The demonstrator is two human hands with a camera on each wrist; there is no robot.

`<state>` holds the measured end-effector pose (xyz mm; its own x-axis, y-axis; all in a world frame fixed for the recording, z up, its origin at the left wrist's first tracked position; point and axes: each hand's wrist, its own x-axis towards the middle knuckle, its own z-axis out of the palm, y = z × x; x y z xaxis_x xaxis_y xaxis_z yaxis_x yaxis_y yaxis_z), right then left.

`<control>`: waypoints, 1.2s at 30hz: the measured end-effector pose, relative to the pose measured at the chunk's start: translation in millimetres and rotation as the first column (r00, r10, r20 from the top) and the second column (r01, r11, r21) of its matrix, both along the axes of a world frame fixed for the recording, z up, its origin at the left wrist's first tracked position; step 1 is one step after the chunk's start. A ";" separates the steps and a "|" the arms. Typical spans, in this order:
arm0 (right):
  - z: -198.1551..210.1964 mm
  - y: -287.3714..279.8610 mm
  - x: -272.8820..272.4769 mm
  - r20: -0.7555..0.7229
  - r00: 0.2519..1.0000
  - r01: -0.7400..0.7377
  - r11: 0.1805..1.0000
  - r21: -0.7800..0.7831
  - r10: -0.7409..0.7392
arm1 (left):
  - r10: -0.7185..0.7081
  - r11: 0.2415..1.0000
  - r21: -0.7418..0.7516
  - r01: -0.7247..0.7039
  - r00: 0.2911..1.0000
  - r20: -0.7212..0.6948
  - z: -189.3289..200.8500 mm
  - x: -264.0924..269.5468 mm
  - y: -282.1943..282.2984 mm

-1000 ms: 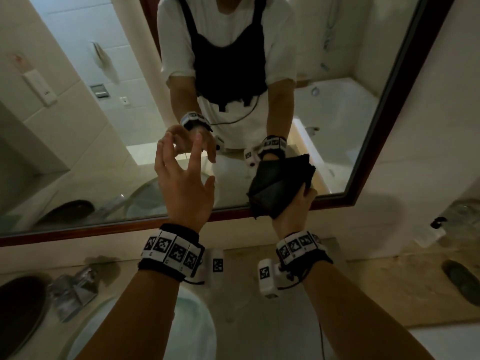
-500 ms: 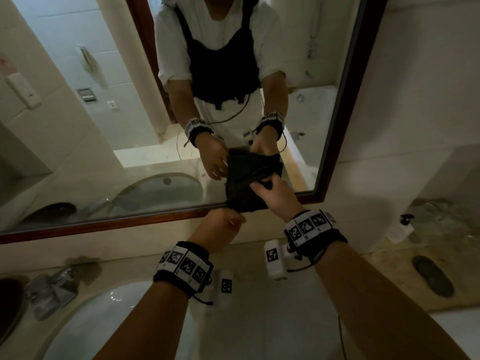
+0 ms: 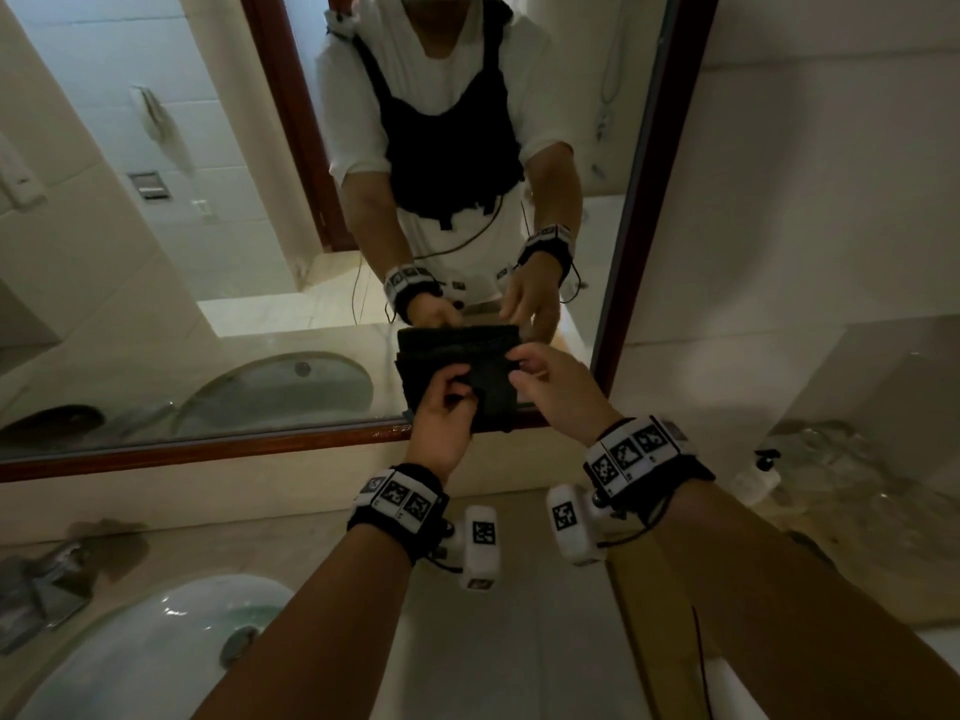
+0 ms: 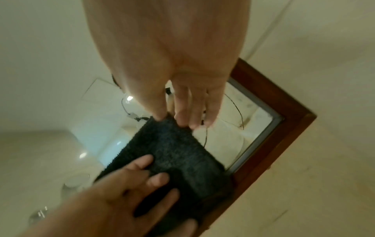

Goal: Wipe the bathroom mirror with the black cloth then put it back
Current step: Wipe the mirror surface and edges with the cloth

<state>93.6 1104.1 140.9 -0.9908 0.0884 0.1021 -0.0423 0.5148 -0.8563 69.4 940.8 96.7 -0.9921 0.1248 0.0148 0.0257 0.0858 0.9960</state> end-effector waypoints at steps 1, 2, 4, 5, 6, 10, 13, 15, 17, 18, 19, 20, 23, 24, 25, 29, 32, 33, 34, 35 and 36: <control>-1.8 7.1 2.4 -0.105 0.994 0.046 0.998 0.049 -0.041 | 0.019 0.999 0.030 -0.020 1.000 0.020 0.5 0.2 1.9; -4.0 14.3 3.7 -0.230 0.970 0.109 0.986 0.123 -0.078 | 0.037 0.998 0.055 -0.039 0.999 0.030 0.5 0.9 4.3; -7.6 24.8 5.5 -0.458 0.882 0.282 0.901 0.329 -0.109 | 0.077 0.993 0.083 -0.078 0.997 0.018 -1.0 2.5 9.3; -10.2 27.6 5.0 -0.542 0.835 0.361 0.839 0.406 -0.096 | 0.094 0.992 0.088 -0.094 0.996 -0.001 -2.2 3.1 11.4; -11.6 29.5 4.6 -0.592 0.803 0.405 0.790 0.460 -0.066 | 0.113 0.990 0.084 -0.111 0.993 -0.024 -4.2 3.4 13.8; -16.2 34.1 -1.7 -0.599 0.800 0.394 0.736 0.551 0.020 | 0.163 0.987 0.010 -0.163 0.978 -0.129 -14.5 1.2 20.4; -23.6 34.6 -7.7 -0.524 0.849 0.318 0.730 0.605 0.065 | 0.159 0.983 -0.053 -0.177 0.958 -0.240 -17.1 2.8 25.9; -28.5 34.6 -12.9 -0.503 0.862 0.311 0.717 0.623 0.064 | 0.181 0.975 -0.079 -0.209 0.947 -0.265 -21.4 0.0 28.7; -32.9 34.5 -18.5 -0.489 0.871 0.330 0.685 0.649 0.044 | 0.201 0.966 -0.100 -0.238 0.936 -0.288 -25.9 -4.0 31.0; -34.4 33.9 -20.3 -0.494 0.869 0.345 0.671 0.656 0.037 | 0.207 0.964 -0.102 -0.247 0.931 -0.301 -27.2 -5.2 32.5; -36.7 32.9 -21.7 -0.504 0.863 0.354 0.671 0.651 0.033 | 0.204 0.963 -0.104 -0.247 0.927 -0.314 -27.6 -5.7 34.4; -36.8 31.2 -22.2 -0.526 0.850 0.364 0.683 0.633 0.034 | 0.189 0.966 -0.104 -0.235 0.924 -0.333 -26.1 -5.0 37.0; -34.7 28.8 -23.5 -0.581 0.813 0.380 0.727 0.572 0.032 | 0.124 0.974 -0.126 -0.189 0.908 -0.399 -22.8 -3.9 43.4; -34.7 28.2 -23.7 -0.574 0.818 0.369 0.731 0.574 0.037 | 0.112 0.975 -0.130 -0.179 0.906 -0.409 -22.8 -4.2 42.7; -33.7 28.6 -23.6 -0.573 0.819 0.374 0.724 0.579 0.035 | 0.101 0.977 -0.130 -0.169 0.903 -0.418 -22.3 -4.2 42.2; -36.3 31.3 -26.0 -0.559 0.829 0.393 0.683 0.616 0.027 | 0.064 0.984 -0.120 -0.130 0.895 -0.442 -28.5 -5.5 33.7; -38.7 32.6 -27.2 -0.533 0.846 0.414 0.620 0.666 0.006 | 0.055 0.986 -0.114 -0.119 0.890 -0.453 -31.7 -8.5 20.5; -39.2 32.2 -27.9 -0.535 0.845 0.423 0.610 0.670 0.003 | 0.048 0.983 -0.134 -0.123 0.887 -0.459 -32.9 -10.4 13.7; -40.1 31.3 -28.8 -0.543 0.840 0.430 0.606 0.669 0.004 | 0.044 0.978 -0.162 -0.133 0.887 -0.460 -33.3 -12.2 6.0; -40.5 30.9 -29.4 -0.551 0.834 0.436 0.604 0.667 0.006 | 0.046 0.973 -0.183 -0.143 0.891 -0.452 -33.0 -13.2 -1.4; -40.8 30.5 -29.9 -0.557 0.831 0.441 0.601 0.666 0.007 | 0.046 0.965 -0.210 -0.156 0.891 -0.451 -32.9 -14.6 -7.7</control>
<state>63.7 1134.6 100.1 -0.7494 -0.0353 0.6612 -0.0985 0.9934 -0.0585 54.8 933.1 63.7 -0.8976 0.0787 0.4338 0.4332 0.3407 0.8344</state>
